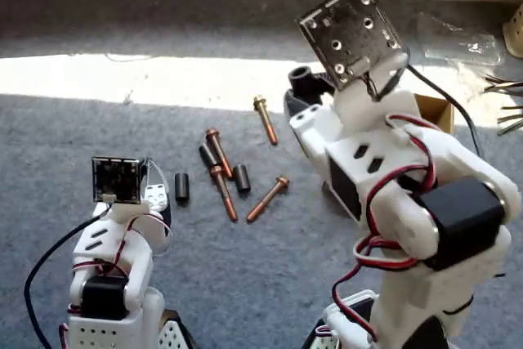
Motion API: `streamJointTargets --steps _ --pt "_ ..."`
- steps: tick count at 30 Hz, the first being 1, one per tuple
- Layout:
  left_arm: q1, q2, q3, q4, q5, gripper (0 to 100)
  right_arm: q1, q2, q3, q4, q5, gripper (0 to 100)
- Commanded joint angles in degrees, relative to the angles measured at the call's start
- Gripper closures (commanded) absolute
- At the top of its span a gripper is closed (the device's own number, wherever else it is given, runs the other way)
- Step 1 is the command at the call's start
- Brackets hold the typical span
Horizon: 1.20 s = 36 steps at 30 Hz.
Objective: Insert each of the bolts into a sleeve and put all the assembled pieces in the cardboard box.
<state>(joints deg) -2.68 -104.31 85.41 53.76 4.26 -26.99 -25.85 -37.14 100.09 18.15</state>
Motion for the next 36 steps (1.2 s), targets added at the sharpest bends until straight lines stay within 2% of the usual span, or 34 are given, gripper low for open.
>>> streamJointTargets --steps 1,7,15,22,27,32,36 --pt "1.9 -0.7 2.6 -7.2 -2.0 100 3.0 -7.4 7.3 0.7 -0.7 99.4" --pt "6.5 -0.7 2.8 -8.1 0.1 100 3.3 -17.5 20.3 -0.5 -0.8 99.4" --pt "9.4 -0.7 2.5 -8.0 -0.4 100 3.4 -34.3 44.5 -9.4 -0.8 99.4" --pt "9.8 -0.7 -2.2 -1.7 -2.6 100 3.4 -48.4 67.6 -20.4 -0.8 99.4" --pt "9.7 -0.6 -2.9 -1.6 -2.6 100 3.6 -52.6 76.4 -23.5 -2.2 99.4" --pt "9.9 -0.6 -6.0 0.5 -2.5 100 8.7 -53.9 81.3 -27.7 -6.4 99.4" --pt "9.9 1.5 -6.7 0.7 -2.5 100 9.0 -53.9 88.0 -31.9 -6.5 99.4"
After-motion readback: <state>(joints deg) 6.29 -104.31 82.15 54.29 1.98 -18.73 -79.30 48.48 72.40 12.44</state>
